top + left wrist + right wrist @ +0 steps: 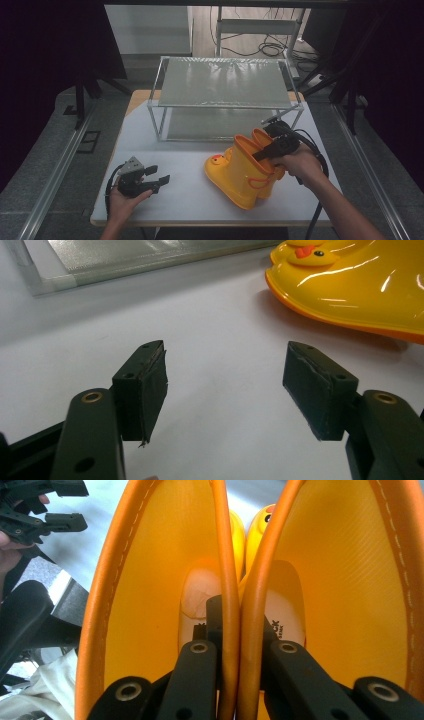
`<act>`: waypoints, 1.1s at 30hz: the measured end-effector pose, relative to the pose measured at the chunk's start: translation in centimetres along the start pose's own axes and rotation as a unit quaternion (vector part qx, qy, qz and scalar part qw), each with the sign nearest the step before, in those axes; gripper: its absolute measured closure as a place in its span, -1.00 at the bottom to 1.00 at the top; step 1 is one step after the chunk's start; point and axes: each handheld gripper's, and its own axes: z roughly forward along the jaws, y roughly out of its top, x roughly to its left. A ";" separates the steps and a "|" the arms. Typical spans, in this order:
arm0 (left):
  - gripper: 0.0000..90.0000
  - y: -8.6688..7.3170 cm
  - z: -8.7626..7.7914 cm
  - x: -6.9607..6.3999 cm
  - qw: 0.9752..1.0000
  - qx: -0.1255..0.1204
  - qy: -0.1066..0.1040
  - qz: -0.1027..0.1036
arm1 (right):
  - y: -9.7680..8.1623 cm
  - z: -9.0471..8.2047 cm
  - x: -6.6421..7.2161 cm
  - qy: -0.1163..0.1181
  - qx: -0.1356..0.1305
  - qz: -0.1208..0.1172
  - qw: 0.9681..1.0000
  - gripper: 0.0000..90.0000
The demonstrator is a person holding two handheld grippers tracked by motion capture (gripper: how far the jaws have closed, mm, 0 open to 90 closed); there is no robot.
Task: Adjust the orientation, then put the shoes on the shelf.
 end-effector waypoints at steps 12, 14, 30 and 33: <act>-0.25 0.0 0.2 0.0 1.000 0.004 0.000 0.000 | -0.4 -2.7 0.6 0.017 -0.032 0.000 0.999 0.90; -0.25 0.0 0.2 0.0 1.000 0.004 0.000 0.000 | -0.4 -3.2 0.8 0.020 -0.038 -0.001 0.999 0.90; -0.25 -0.1 0.5 -0.1 1.000 0.009 -0.002 -0.001 | 0.4 -7.1 2.8 0.041 -0.083 -0.014 0.996 0.90; -0.25 -0.1 0.5 -0.1 1.000 0.009 -0.003 -0.001 | 0.6 -8.0 3.3 0.043 -0.090 -0.018 0.995 0.90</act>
